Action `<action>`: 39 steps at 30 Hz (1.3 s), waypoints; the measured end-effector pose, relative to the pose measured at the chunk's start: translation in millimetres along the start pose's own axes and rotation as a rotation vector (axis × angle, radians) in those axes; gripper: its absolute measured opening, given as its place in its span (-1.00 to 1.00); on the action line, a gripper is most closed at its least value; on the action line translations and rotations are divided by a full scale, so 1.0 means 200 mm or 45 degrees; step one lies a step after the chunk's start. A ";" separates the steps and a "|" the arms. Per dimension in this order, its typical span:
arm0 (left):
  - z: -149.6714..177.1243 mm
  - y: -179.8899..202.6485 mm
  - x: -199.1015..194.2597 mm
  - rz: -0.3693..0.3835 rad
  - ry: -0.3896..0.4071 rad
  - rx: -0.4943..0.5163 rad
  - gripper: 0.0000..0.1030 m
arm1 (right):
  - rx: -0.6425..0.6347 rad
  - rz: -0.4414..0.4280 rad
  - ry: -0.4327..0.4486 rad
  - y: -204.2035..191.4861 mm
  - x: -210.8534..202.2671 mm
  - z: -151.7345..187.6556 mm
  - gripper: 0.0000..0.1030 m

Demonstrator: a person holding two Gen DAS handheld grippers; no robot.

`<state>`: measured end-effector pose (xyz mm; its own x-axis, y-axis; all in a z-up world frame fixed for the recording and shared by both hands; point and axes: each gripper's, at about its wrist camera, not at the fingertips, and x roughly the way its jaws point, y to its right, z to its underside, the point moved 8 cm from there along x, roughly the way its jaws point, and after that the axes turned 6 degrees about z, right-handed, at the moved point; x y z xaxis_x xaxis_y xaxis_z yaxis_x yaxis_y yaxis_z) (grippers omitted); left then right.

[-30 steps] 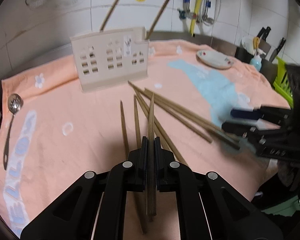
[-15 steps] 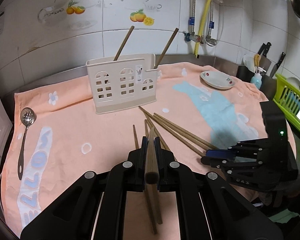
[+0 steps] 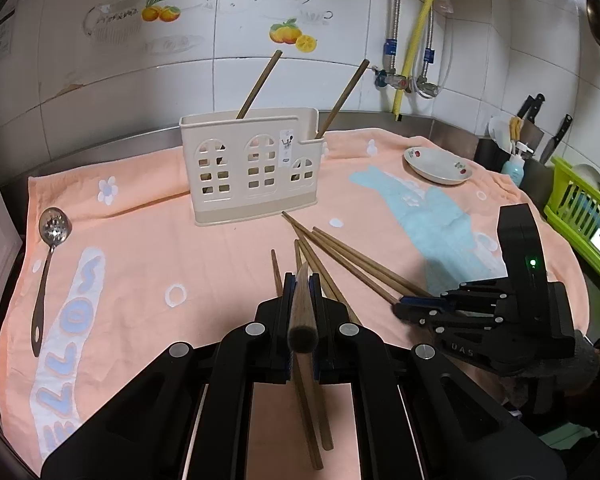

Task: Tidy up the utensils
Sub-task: 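Close the left tool on a chopstick while the right tool grasps another, then lift both held chopsticks and carry them over the beige holder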

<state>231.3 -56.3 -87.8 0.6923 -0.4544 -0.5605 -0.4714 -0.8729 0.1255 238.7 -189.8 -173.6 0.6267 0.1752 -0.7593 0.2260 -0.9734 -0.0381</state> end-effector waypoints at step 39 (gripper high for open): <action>-0.61 -0.16 -0.12 -0.128 0.209 0.078 -0.90 | -0.146 -0.085 0.426 0.07 -0.76 -0.99 -0.87</action>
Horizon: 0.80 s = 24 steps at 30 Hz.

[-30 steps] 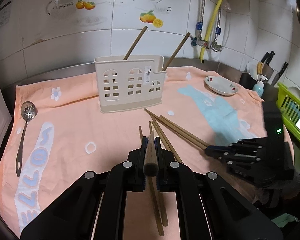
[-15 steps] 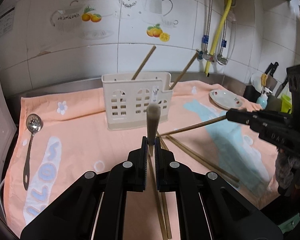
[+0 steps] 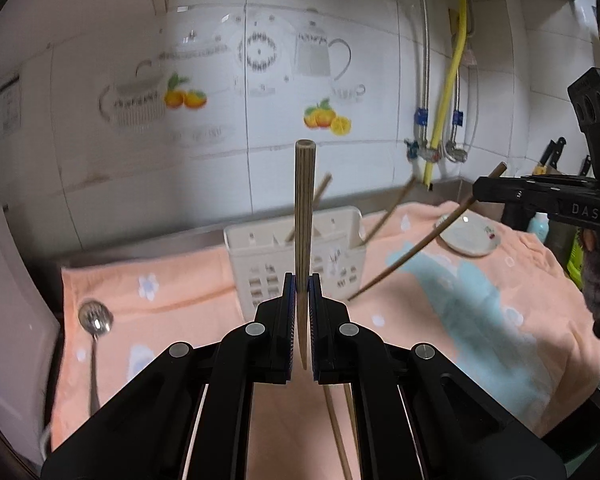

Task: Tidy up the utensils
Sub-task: 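Lift both held chopsticks and carry them over the beige holder, then drop the chopsticks into the holder by opening both tools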

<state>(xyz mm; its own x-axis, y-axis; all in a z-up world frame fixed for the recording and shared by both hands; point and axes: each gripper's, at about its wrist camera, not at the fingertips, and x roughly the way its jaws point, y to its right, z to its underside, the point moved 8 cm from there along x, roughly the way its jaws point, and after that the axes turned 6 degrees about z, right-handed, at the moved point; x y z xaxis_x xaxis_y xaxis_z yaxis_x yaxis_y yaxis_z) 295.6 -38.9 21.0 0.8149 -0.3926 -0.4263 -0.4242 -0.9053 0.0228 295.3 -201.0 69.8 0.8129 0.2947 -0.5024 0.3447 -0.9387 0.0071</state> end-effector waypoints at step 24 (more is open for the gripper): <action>-0.53 -0.21 0.26 -0.160 0.117 0.089 -0.90 | -0.020 0.024 -0.042 0.13 0.22 -0.29 -0.87</action>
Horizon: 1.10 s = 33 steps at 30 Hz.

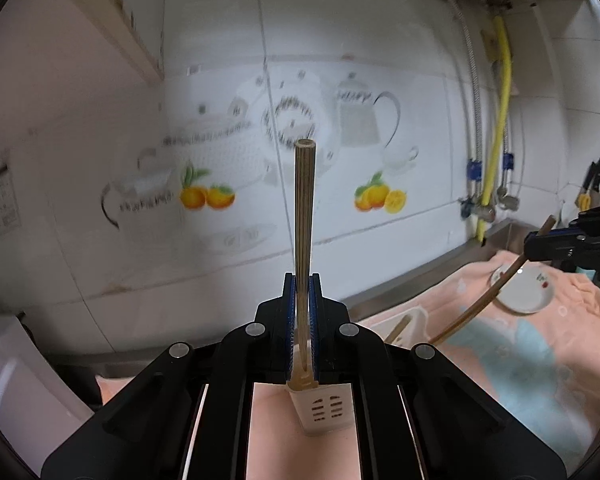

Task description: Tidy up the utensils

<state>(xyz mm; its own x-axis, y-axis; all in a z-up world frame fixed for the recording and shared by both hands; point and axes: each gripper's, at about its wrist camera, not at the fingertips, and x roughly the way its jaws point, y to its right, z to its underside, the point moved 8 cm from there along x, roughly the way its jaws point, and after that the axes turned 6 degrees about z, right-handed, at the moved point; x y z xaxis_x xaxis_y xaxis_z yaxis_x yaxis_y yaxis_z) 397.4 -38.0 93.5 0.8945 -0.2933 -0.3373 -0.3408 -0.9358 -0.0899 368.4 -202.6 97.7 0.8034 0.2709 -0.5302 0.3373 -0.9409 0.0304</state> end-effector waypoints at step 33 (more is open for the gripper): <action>0.45 0.08 -0.27 0.111 -0.112 -0.115 0.16 | -0.009 0.048 0.025 -0.13 -0.17 0.42 -0.40</action>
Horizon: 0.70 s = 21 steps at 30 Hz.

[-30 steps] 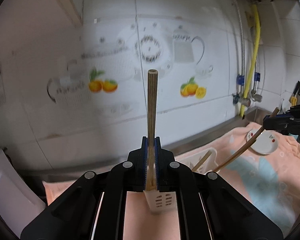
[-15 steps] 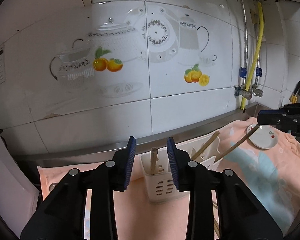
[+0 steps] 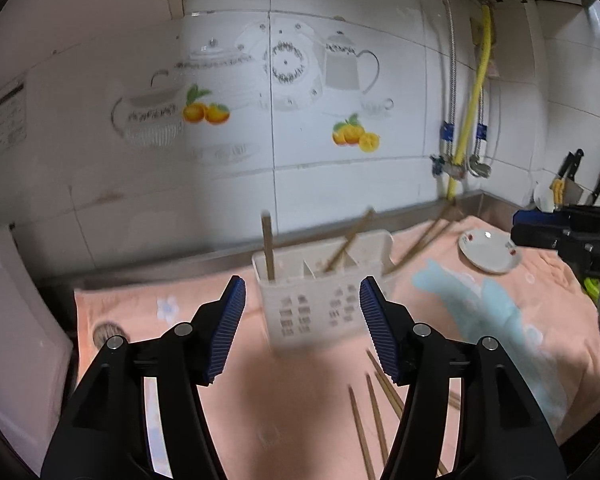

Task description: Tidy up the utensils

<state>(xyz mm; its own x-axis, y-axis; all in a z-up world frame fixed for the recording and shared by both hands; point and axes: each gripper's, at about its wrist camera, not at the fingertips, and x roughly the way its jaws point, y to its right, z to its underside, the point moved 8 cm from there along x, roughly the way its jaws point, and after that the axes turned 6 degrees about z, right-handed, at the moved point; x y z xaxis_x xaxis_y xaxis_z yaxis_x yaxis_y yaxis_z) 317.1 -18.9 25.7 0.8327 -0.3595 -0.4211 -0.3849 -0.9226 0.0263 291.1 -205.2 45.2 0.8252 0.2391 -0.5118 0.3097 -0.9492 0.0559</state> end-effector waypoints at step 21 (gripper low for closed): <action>0.67 0.13 -0.13 0.009 -0.193 -0.163 0.34 | 0.073 0.080 -0.304 0.02 0.03 0.96 -0.38</action>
<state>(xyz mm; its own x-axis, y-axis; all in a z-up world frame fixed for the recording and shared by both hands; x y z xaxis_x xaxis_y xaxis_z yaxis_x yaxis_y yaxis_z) 232.3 -13.9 -83.1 0.7568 -0.3497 -0.5522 -0.3286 -0.9339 0.1411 207.2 -247.3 -123.2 0.7046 0.1305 -0.6975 0.2282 -0.9724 0.0486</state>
